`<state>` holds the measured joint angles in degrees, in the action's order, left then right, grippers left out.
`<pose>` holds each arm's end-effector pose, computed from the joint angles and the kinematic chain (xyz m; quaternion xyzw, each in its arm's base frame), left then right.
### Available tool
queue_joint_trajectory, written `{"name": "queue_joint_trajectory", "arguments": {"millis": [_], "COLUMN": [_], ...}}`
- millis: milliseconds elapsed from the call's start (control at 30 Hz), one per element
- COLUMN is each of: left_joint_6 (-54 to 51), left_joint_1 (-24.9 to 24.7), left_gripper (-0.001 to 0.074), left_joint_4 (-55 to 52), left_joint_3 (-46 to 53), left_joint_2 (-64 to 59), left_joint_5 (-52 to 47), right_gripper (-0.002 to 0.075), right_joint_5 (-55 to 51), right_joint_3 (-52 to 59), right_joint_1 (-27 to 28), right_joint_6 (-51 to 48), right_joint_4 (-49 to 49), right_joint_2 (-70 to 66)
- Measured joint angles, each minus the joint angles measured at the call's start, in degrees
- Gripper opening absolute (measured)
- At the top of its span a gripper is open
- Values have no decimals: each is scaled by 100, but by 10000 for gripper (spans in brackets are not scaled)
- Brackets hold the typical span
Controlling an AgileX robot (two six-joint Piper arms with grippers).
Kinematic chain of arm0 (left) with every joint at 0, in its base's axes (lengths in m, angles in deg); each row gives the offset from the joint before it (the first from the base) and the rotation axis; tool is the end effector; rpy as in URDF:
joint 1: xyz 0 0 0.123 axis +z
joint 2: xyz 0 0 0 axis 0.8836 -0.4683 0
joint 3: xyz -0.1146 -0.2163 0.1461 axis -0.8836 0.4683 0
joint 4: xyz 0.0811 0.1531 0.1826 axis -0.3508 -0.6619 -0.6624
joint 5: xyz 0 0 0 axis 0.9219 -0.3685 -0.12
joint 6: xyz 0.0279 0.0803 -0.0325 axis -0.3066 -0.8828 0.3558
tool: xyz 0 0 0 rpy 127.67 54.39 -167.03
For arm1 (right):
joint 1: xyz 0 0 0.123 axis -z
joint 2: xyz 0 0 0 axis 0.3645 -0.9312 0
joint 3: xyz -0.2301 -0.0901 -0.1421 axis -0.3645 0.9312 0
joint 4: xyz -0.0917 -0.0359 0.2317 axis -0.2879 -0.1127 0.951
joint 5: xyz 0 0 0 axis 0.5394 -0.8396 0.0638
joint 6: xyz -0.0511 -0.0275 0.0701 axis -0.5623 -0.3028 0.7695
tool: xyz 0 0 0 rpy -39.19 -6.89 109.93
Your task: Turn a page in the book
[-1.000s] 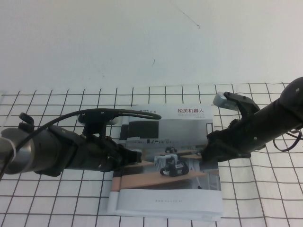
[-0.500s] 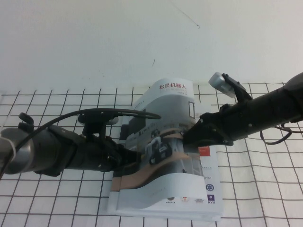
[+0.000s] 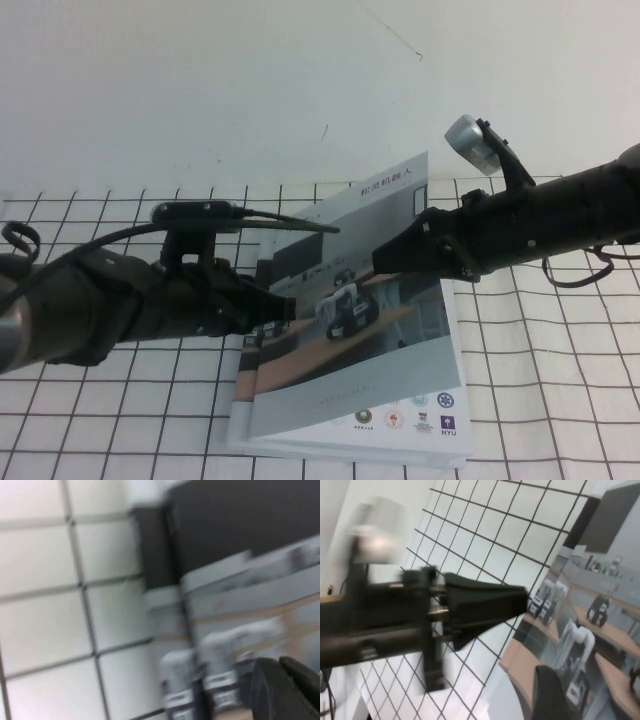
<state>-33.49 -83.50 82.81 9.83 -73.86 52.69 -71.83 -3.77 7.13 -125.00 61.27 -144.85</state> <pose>0.3072 -0.1372 0.1831 0.0625 0.9194 -0.2013 0.3322 0.3523 0.1583 0.2142 -0.1372 0.8658 0.4379 0.1996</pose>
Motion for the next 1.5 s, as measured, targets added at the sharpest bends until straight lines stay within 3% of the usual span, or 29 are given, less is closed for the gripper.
{"name": "queue_joint_trajectory", "arguments": {"millis": [267, 400, 667, 900, 1033, 1300, 1500], "left_joint_6": [-68, -57, 236, 290, 290, 865, 846], "left_joint_1": [-12, -260, -1827, -3413, -4021, -4152, -4038], "left_gripper": [-2, -3, -3, -3, -3, -3, -3], "left_joint_4": [-356, -550, -566, -327, -244, -84, 49], "left_joint_3": [9, 157, 1227, 1600, 1600, 1600, 1600], "left_joint_2": [1470, 2274, 3484, 3143, 2577, 1469, 1210], "left_joint_5": [-861, -1294, -1085, 584, 1734, 3653, 4368], "right_gripper": [375, 375, 375, 375, 375, 375, 375], "right_joint_5": [-72, -135, -166, -166, -155, -176, -513], "right_joint_3": [0, 0, 0, 0, 0, -4, -225], "right_joint_1": [-103, -169, -365, -751, -959, -1134, -1134], "right_joint_6": [-580, -833, -1182, -1788, -2077, -2292, -2303], "right_joint_4": [866, 1209, 1612, 2192, 2307, 2334, 2345], "right_joint_2": [-9, -9, -9, -9, -9, -9, -9]}}
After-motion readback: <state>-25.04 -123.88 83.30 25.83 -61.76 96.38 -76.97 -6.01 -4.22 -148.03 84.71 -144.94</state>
